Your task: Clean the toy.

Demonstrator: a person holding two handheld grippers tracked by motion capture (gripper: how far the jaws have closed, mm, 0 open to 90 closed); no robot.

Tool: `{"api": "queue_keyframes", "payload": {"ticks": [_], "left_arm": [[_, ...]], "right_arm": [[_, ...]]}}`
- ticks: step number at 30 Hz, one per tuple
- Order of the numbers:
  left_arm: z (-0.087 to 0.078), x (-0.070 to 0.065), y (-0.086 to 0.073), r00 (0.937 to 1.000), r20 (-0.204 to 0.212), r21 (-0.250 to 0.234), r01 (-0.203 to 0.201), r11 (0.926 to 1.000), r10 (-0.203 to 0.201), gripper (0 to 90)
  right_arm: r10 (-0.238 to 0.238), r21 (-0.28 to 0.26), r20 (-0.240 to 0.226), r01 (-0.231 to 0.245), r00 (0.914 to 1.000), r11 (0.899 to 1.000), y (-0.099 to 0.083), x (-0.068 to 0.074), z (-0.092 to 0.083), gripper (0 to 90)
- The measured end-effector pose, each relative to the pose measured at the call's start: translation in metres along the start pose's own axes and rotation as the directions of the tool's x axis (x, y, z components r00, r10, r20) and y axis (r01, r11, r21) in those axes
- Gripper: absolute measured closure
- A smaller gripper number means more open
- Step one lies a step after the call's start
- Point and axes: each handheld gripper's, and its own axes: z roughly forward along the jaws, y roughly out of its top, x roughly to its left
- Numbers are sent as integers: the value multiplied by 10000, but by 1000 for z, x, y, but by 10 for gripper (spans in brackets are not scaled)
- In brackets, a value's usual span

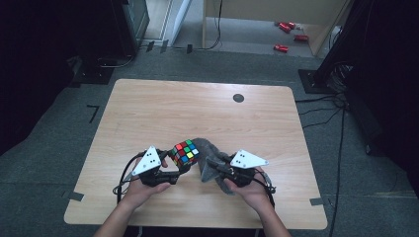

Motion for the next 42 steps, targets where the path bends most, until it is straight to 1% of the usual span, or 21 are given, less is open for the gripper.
{"api": "queue_keyframes", "payload": {"ticks": [1,2,4,6,8,11,14,15,17,19,20,22,24,26,27,29,31,33,37,40,42], "left_arm": [[0,0,0,10000,-41,30,28,10000,-28,346],[0,1,0,9999,-79,77,71,9999,-71,346],[1,2,-1,9998,-107,111,144,9998,-143,346],[2,2,-1,9997,-133,153,201,9997,-199,346],[3,2,-1,9996,-163,190,235,9995,-232,346],[3,2,-1,9994,-201,251,270,9993,-265,346],[3,3,-1,9993,-225,300,317,9990,-310,346],[3,3,-1,9992,-244,325,315,9990,-307,346],[3,4,-2,9989,-289,332,368,9988,-359,346],[3,4,-2,9987,-382,332,363,9988,-351,346],[3,4,-2,9985,-421,332,357,9988,-343,346],[4,3,-2,9982,-563,386,223,9990,-201,346],[5,2,-3,9977,-674,466,97,9989,-66,345],[8,0,-4,9967,-805,587,-74,9983,121,346],[8,-1,-5,9959,-876,653,-169,9977,226,346],[12,-3,-6,9925,-1106,831,-421,9956,512,345],[15,-6,-9,9881,-1328,1053,-643,9924,781,345],[19,-9,-11,9824,-1534,1272,-869,9881,1062,345],[24,-14,-14,9756,-1659,1509,-1191,9813,1439,345],[27,-18,-14,9737,-1629,1553,-1343,9787,1594,345],[29,-21,-15,9723,-1611,1586,-1441,9768,1696,345]], "right_arm": [[268,60,397,-270,9989,9996,-1,-6,-2,701],[455,157,854,-470,9953,9988,-3,-11,-3,701],[654,532,1614,-749,9847,9958,-7,-22,-6,700],[982,896,2017,-1182,9745,9889,-13,-31,-7,699],[1169,1159,2407,-1482,9635,9821,-19,-37,-7,698],[1330,1599,2766,-1820,9517,9702,-27,-44,-5,688],[1639,1814,2810,-2201,9456,9585,-32,-49,-3,632],[1683,1844,2821,-2255,9445,9566,-33,-50,-3,600],[1716,1691,2897,-2268,9416,9592,-33,-51,-4,531],[1844,1269,2856,-2278,9404,9654,-30,-50,-6,459],[1971,1075,2818,-2351,9390,9660,-28,-50,-8,436],[2239,621,2719,-2493,9359,9664,-23,-47,-10,418],[2391,294,2591,-2551,9358,9665,-17,-43,-12,397],[2478,27,2344,-2555,9400,9668,-10,-35,-12,373],[2546,-113,2122,-2582,9435,9660,-5,-30,-11,356],[2607,-275,1787,-2601,9487,9652,1,-22,-10,336],[2566,-410,1497,-2533,9549,9665,7,-12,-7,317],[2576,-512,1189,-2532,9589,9661,12,-2,-4,308],[2581,-574,653,-2546,9639,9653,18,13,2,274],[2710,-453,417,-2692,9617,9620,18,20,7,223],[2818,-272,279,-2811,9591,9593,17,23,11,211]]}}
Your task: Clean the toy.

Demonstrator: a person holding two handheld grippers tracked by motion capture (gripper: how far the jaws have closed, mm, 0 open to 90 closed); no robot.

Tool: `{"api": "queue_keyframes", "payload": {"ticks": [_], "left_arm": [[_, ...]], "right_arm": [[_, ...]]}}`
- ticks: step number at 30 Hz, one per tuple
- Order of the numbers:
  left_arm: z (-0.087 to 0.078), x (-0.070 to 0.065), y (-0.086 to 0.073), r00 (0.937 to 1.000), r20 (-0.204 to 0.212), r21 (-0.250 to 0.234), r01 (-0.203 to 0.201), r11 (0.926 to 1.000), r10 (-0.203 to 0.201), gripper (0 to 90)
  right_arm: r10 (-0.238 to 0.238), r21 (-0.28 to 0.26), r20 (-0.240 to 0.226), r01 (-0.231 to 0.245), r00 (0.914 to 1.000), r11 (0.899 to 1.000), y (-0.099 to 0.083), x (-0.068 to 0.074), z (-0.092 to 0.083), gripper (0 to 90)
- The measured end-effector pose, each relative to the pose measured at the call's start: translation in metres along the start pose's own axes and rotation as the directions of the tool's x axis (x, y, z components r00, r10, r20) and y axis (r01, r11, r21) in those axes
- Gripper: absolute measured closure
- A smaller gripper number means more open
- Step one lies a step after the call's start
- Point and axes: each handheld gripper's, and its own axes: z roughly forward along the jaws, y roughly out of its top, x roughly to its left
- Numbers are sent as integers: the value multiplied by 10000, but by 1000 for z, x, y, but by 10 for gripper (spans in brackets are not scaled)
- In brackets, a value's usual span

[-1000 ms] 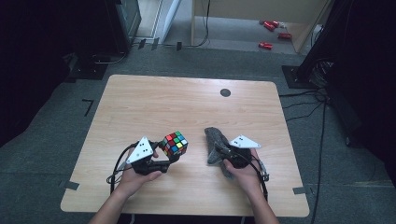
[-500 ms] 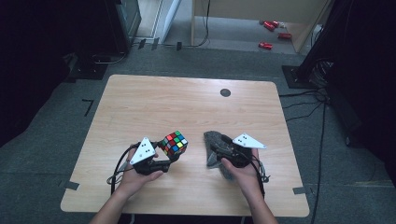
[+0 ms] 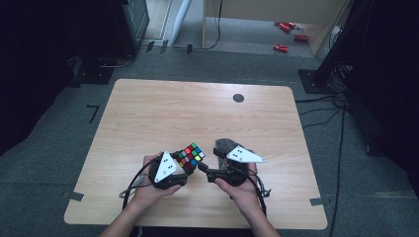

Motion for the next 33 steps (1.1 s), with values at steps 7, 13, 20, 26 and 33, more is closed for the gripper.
{"api": "queue_keyframes", "payload": {"ticks": [7,13,20,26,33], "left_arm": [[2,-10,1,9986,-132,-81,-512,9987,511,343],[2,-21,2,9909,-337,-358,-1318,9906,1306,342],[3,-25,2,9874,-268,-652,-1572,9854,1557,323],[4,-22,1,9920,-199,-511,-1253,9908,1245,249],[5,-23,1,9906,-257,-381,-1352,9901,1343,241]], "right_arm": [[130,452,-238,-119,9996,9989,-8,8,12,180],[359,595,-195,-347,9992,9976,-12,12,16,228],[251,308,-153,-246,9996,9992,-14,12,14,336],[136,374,-80,-132,9999,9992,-12,12,12,340],[375,-25,266,-374,9989,9993,-6,11,4,341]]}}
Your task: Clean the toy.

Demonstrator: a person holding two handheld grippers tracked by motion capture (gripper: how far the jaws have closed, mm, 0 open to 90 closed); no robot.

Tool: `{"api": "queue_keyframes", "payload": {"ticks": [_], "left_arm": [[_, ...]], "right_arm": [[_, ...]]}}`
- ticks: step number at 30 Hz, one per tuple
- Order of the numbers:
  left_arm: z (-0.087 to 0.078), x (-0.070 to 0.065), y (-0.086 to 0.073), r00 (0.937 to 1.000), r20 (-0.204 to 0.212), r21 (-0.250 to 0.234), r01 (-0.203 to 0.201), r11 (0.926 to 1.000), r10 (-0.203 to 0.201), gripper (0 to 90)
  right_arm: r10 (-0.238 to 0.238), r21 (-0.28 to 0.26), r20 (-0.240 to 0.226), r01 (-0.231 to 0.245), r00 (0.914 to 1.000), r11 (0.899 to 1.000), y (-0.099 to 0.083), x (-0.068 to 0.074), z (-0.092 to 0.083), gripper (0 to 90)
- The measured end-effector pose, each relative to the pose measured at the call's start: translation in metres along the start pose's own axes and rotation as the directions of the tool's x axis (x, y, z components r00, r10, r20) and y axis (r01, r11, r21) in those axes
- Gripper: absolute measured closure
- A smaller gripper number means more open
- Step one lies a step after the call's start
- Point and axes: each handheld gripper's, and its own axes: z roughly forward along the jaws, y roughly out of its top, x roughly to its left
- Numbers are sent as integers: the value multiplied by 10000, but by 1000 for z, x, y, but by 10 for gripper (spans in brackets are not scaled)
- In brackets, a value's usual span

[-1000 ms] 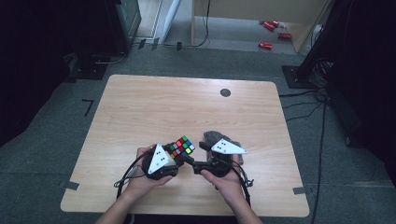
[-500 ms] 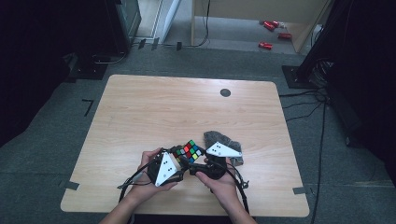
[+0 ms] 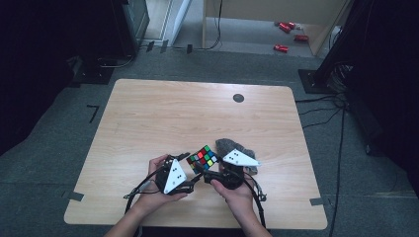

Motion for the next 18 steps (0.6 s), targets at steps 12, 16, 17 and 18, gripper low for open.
{"api": "queue_keyframes", "payload": {"ticks": [12,16,17,18], "left_arm": [[-2,-3,1,9992,-166,-167,-358,9992,356,328],[-2,-6,2,9983,-261,-305,-521,9982,513,299],[-3,-6,2,9983,-231,-307,-548,9980,541,305],[-3,-6,2,9982,-194,-326,-581,9978,575,336]], "right_arm": [[994,224,-367,-986,9944,9949,-3,-5,4,339],[1177,615,-222,-1162,9928,9913,-6,-7,7,339],[1217,656,-218,-1201,9923,9906,-7,-7,8,340],[1299,617,-224,-1283,9913,9898,-7,-7,8,339]]}}
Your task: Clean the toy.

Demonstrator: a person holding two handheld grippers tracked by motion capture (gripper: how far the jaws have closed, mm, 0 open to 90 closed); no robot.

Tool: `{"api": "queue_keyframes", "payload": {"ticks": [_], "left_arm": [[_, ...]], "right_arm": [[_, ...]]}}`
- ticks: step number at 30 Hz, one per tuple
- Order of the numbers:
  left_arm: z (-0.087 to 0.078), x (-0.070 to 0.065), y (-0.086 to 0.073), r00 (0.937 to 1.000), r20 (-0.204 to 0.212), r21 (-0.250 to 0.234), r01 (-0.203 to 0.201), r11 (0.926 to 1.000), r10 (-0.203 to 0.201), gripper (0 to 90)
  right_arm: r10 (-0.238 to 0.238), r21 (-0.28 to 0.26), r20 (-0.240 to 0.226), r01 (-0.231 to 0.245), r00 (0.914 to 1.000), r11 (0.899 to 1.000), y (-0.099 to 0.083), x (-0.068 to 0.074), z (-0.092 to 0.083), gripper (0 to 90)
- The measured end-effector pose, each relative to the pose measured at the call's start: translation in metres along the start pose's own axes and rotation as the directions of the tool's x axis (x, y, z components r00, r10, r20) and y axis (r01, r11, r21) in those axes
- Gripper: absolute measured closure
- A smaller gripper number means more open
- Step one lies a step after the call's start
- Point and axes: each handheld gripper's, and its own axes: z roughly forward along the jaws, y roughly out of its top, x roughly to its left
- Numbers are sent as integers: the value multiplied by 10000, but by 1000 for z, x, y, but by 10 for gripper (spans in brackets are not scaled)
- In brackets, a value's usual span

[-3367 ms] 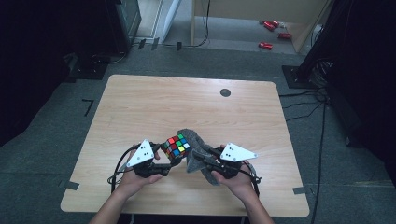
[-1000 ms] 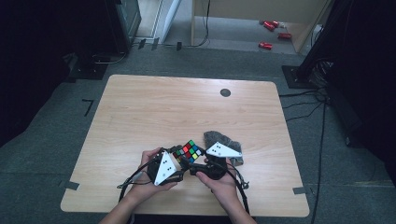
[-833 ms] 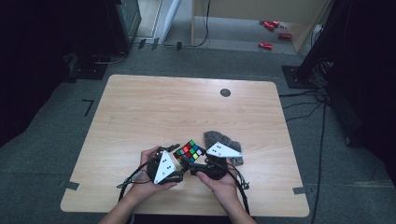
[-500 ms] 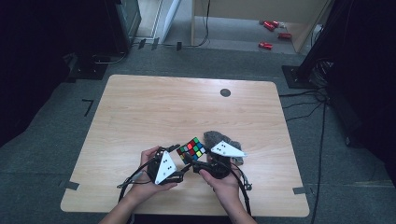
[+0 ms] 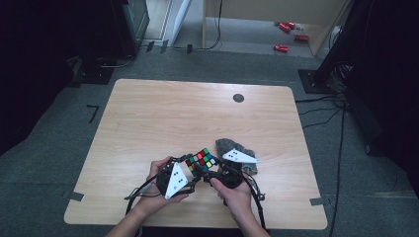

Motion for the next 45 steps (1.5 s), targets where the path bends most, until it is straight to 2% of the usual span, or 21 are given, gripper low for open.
{"api": "queue_keyframes", "payload": {"ticks": [3,8,12,15,16,19,21,24,26,27,30,33,35,37,38,40,41,42,43,44,45], "left_arm": [[-1,2,0,9998,136,-113,133,9998,-131,350],[-4,14,0,9959,415,-82,811,9967,-807,354],[-9,32,-4,9831,436,0,1779,9841,-1777,355],[-15,47,-7,9661,432,-30,2550,9669,-2546,354],[-17,52,-8,9577,466,-8,2844,9587,-2841,354],[-21,66,-9,9177,998,111,3855,9226,-3846,354],[-23,71,-8,8984,1199,142,4240,9056,-4225,354],[-24,75,-7,8681,1689,273,4692,8827,-4667,354],[-24,76,-5,8487,1994,413,4921,8696,-4898,354],[-24,77,-4,8423,2119,462,4979,8660,-4956,354],[-23,76,-2,8373,2265,696,4957,8657,-4977,355],[-22,76,-1,8271,2451,946,4987,8616,-5057,355],[-22,77,-1,8191,2592,1110,5010,8583,-5117,355],[-21,76,1,8224,2577,1220,4930,8615,-5071,354],[-21,76,2,8197,2642,1324,4910,8610,-5081,355],[-21,77,3,8048,2863,1479,4990,8539,-5199,355],[-20,77,4,8028,2859,1539,5005,8519,-5233,355],[-20,77,5,8001,2892,1606,5006,8506,-5255,355],[-20,78,6,7924,2971,1712,5047,8461,-5328,355],[-19,79,7,7796,3136,1870,5091,8401,-5422,355],[-18,81,7,7594,3365,2065,5174,8305,-5568,355]], "right_arm": [[103,-48,-126,-104,9999,9999,1,-1,-1,338],[-147,-235,-598,133,9981,9996,3,-5,-3,305],[-564,-679,-1063,494,9927,9965,6,-10,-8,298],[-1027,-1236,-1059,894,9891,9883,9,-16,-13,308],[-1261,-1429,-989,1113,9871,9835,9,-18,-14,310],[-2024,-1841,-442,1912,9783,9641,7,-24,-16,313],[-2494,-2097,-74,2424,9684,9472,5,-28,-16,317],[-3587,-2119,531,3615,9319,9080,2,-29,-14,331],[-4396,-1996,787,4462,8948,8724,-2,-27,-12,330],[-4715,-1904,821,4782,8780,8574,-4,-26,-11,322],[-5610,-1835,965,5687,8222,8018,-11,-21,-5,304],[-6133,-1898,1144,6231,7816,7587,-16,-18,-1,292],[-6413,-1941,1237,6522,7573,7328,-19,-17,0,275],[-6664,-2012,1219,6758,7355,7091,-21,-15,2,268],[-6760,-2020,1173,6839,7275,7011,-22,-15,2,264],[-6958,-1981,1176,7033,7086,6828,-23,-13,3,263],[-7089,-1932,1216,7171,6948,6697,-24,-13,4,255],[-7171,-1922,1209,7249,6864,6615,-25,-13,5,252],[-7232,-1907,1219,7311,6798,6551,-26,-12,5,248],[-7327,-1891,1277,7416,6685,6436,-26,-12,6,243],[-7392,-1903,1342,7492,6600,6344,-26,-12,6,243]]}}
